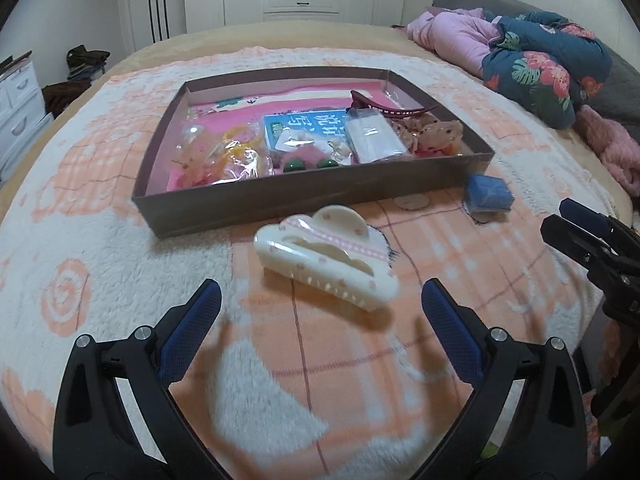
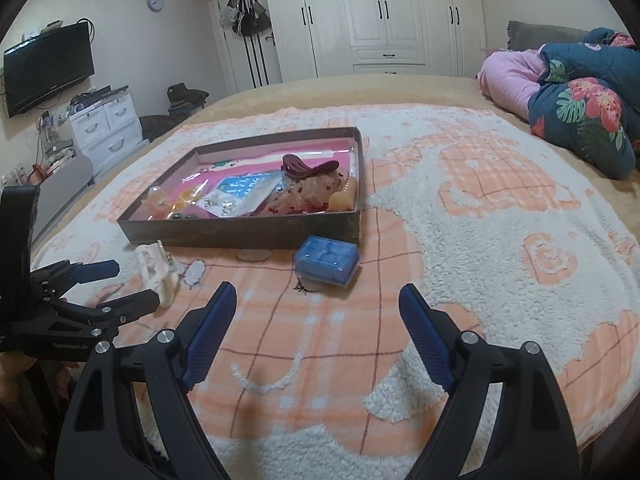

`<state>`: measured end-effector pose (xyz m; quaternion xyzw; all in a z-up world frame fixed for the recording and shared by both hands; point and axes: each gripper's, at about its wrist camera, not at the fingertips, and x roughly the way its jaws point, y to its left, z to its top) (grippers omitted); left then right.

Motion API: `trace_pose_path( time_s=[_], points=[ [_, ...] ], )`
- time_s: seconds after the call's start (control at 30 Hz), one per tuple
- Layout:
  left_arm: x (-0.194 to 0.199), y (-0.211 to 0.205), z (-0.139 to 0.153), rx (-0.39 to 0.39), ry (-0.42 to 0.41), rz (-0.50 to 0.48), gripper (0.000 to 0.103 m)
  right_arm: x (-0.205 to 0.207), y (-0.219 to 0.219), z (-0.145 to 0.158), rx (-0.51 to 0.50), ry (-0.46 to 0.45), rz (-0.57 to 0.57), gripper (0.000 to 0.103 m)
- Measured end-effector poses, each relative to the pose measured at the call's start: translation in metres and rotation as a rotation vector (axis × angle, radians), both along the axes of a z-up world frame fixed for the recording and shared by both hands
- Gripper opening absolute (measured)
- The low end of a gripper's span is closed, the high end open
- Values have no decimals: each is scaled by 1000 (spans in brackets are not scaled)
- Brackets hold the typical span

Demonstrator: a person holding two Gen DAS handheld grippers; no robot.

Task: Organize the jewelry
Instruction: 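Grasp the white cloud claw clip with left tool while right tool grasps the blue box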

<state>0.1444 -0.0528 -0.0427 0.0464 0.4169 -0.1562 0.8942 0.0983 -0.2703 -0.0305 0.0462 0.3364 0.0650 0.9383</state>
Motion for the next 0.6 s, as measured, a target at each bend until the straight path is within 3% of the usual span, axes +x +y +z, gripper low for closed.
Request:
trace_pose_path(
  time_s=[0.2,0.4,0.5,0.6],
  points=[
    [15,3,-8,-32,24,-12,92,22,-1,-14,18,48,-13,83],
    [22,5,-14,-38,14,-26,81,45,-1,-24,28,89,-45,83],
    [23,5,-14,-37,-1,-30,68,56,-1,-29,30,109,-51,83],
    [25,7,-14,-47,-3,-32,67,65,1,-31,15,116,-61,83]
  ],
)
